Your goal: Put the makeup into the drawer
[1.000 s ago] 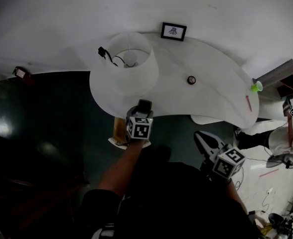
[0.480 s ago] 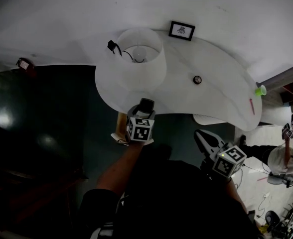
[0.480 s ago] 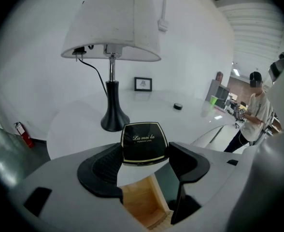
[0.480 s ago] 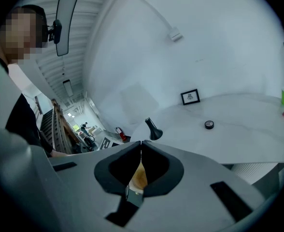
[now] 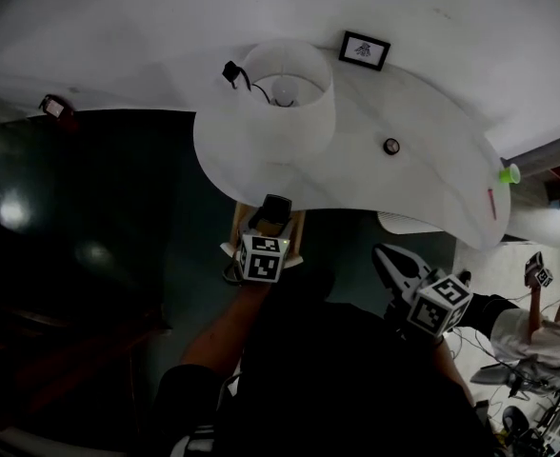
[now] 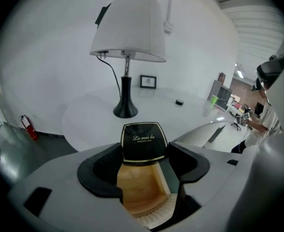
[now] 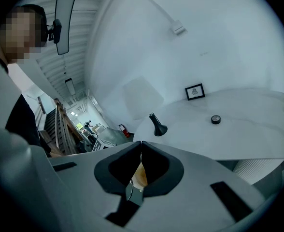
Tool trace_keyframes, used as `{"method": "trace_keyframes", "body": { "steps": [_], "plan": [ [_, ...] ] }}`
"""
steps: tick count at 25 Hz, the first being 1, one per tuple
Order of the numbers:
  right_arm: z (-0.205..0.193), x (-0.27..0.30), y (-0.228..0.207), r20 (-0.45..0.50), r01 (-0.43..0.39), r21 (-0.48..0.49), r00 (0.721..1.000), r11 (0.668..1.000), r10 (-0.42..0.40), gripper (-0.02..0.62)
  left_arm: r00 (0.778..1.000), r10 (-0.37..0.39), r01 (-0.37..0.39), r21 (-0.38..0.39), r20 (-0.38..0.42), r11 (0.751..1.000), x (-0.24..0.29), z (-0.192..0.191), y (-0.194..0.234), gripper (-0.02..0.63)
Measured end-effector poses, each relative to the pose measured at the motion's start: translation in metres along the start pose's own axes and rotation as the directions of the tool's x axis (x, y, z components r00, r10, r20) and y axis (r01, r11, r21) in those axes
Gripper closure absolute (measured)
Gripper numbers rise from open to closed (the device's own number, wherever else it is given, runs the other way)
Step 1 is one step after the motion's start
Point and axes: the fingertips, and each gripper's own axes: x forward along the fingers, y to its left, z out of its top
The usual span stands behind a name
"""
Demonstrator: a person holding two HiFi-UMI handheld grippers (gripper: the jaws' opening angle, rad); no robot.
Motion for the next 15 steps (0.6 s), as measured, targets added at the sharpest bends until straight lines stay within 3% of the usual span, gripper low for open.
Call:
{"method": "trace_keyframes", "body": {
  "steps": [9, 15],
  "plan": [
    [-0.008, 0.014, 0.002, -0.039, -0.025, -0.01, 0.999, 1.0, 0.025, 0.578, 0.999, 0.036, -0.038, -0.071, -0.022, 0.997, -0.022, -0.035, 0.013, 0.29],
    [-0.012, 0.029, 0.02, -0.087, -0.068, -0.027, 0.994, 0.997, 0.065, 0.578, 0.998, 0.045, -0.048, -0.068, -0.042, 0.997, -0.012, -0.053, 0.019, 0.29]
  ]
}}
